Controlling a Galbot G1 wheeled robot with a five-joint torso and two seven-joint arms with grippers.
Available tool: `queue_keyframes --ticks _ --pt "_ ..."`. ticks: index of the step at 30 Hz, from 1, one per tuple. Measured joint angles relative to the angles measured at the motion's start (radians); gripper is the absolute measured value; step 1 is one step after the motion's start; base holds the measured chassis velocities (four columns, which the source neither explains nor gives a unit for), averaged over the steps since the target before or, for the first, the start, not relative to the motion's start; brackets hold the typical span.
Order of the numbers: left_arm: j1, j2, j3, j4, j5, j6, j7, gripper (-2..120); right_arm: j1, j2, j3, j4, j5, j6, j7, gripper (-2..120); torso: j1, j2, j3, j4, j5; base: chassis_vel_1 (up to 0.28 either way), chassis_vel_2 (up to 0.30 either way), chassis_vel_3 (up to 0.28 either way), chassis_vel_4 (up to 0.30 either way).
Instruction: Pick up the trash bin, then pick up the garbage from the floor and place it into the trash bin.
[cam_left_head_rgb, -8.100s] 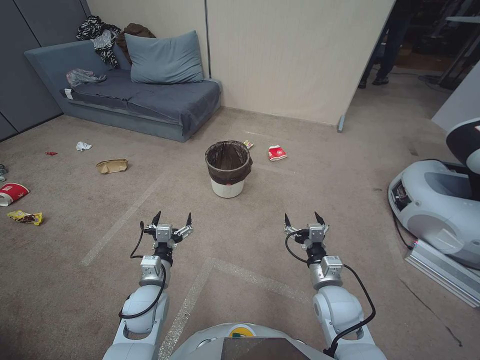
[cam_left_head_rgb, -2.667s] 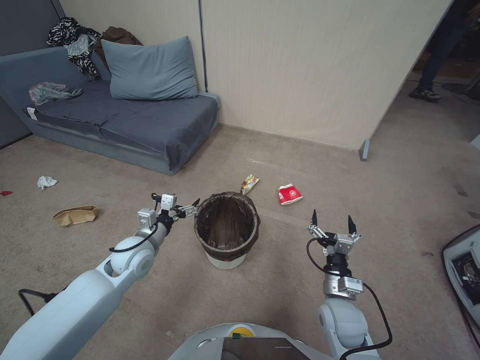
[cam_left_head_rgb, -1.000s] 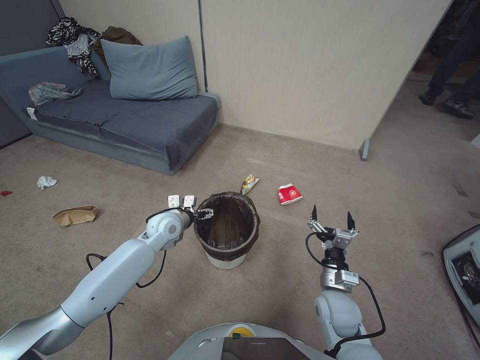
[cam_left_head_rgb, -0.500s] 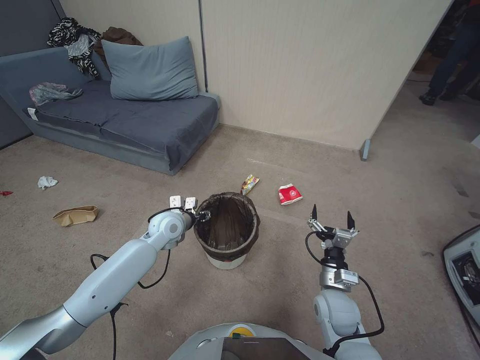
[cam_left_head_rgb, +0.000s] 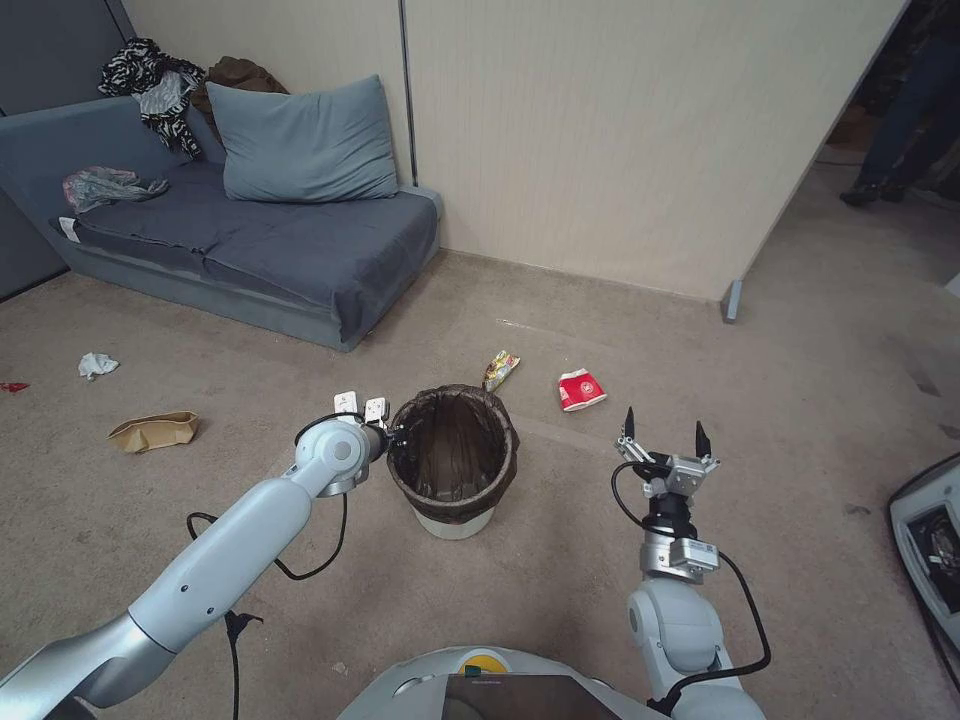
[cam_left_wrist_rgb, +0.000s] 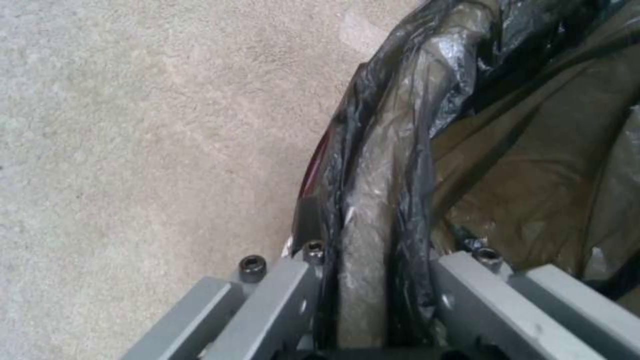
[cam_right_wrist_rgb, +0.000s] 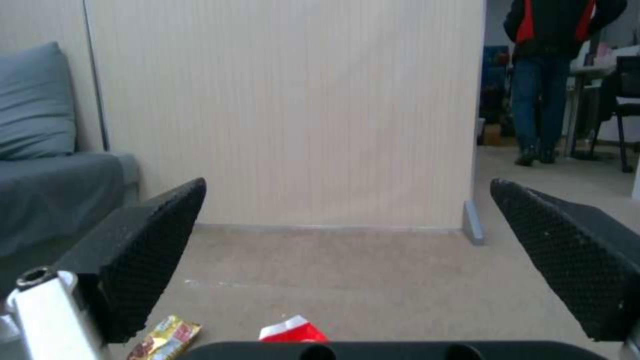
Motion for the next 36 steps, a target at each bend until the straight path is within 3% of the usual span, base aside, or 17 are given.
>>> queue_keyframes --ticks 7,14,20,22,30,36 --pt "0.004 -0.008 -0.001 0.010 0.005 0.002 -0.007 3 0.001 0.001 -0.001 0.005 0.001 -0.002 0.002 100 0.000 0.000 0.000 -0.0001 -0.0004 0.000 0.000 0.000 0.000" --pt "0.030 -0.006 -0.006 -0.023 0.082 -0.018 0.022 3 0.005 0.005 0.000 0.006 0.002 -0.001 0.006 100 0.000 0.000 0.001 -0.0001 -0.0013 0.000 0.000 0.000 0.000" --pt "0.090 0.012 -0.035 -0.124 0.131 -0.032 0.046 3 0.017 -0.007 0.001 0.006 0.006 -0.001 0.007 100 0.000 -0.001 0.001 -0.0003 -0.0032 0.000 0.000 0.000 0.000" --pt "0.122 0.024 -0.067 -0.176 0.171 -0.047 0.060 3 0.021 -0.012 0.003 0.007 0.011 -0.003 0.008 100 0.000 -0.001 0.001 -0.0008 -0.0010 0.000 0.000 0.000 0.000" --pt "0.243 0.049 -0.169 -0.308 0.304 -0.105 0.109 2 0.024 -0.021 0.003 0.007 0.021 -0.008 0.007 100 0.000 -0.001 0.001 -0.0001 -0.0011 0.000 0.000 0.000 0.000" --pt "0.289 0.057 -0.211 -0.386 0.324 -0.135 0.107 2 0.019 -0.028 0.017 0.015 0.028 -0.010 0.006 100 0.000 -0.001 0.000 0.0003 -0.0008 0.000 0.000 0.000 0.000"
